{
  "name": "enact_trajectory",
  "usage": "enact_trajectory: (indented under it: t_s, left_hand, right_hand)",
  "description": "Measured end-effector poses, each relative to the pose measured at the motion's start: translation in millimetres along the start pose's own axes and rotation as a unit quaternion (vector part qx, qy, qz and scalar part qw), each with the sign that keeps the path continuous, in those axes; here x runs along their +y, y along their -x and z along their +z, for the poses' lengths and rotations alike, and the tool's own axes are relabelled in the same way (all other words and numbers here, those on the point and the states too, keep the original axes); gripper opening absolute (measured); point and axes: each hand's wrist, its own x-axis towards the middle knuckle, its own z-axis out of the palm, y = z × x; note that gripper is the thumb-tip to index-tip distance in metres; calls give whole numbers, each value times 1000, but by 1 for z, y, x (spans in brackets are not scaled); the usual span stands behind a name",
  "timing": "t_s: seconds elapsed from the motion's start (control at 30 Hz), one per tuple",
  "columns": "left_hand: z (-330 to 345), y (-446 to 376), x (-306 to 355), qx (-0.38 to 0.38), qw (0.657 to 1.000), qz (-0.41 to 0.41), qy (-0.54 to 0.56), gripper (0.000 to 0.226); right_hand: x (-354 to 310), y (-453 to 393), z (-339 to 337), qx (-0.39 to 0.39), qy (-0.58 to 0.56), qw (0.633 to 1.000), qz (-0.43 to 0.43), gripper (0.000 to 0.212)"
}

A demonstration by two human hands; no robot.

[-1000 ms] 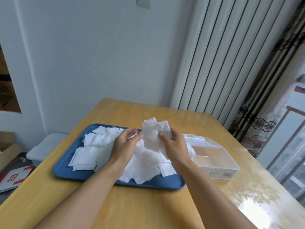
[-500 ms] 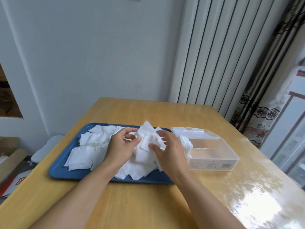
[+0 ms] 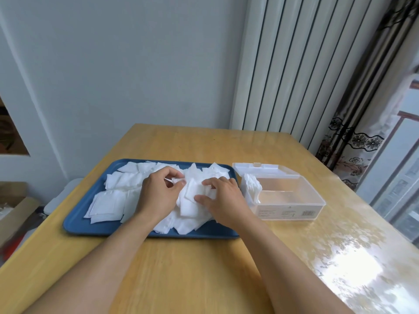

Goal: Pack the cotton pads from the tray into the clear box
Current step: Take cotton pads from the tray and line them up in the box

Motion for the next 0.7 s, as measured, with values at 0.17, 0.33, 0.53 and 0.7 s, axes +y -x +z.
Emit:
enact_trajectory:
  t_s: [0.17, 0.33, 0.53, 0.7]
  left_hand:
    - [-3, 2, 3, 13, 998, 51, -43, 24]
    - [-1, 3, 4, -21, 999, 20, -25, 21]
    - [-2, 1, -4, -23, 998, 31, -44, 40]
    - [-1, 1, -6, -48, 998, 39, -23, 53]
  right_hand:
    - [-5, -3, 1, -33, 8, 999, 6, 47]
    - [-10, -2, 0, -14, -45, 999, 0, 22]
    - [-11, 7, -4, 91, -164, 982, 3, 8]
    - [-12, 15, -15, 100, -349, 930, 58, 13]
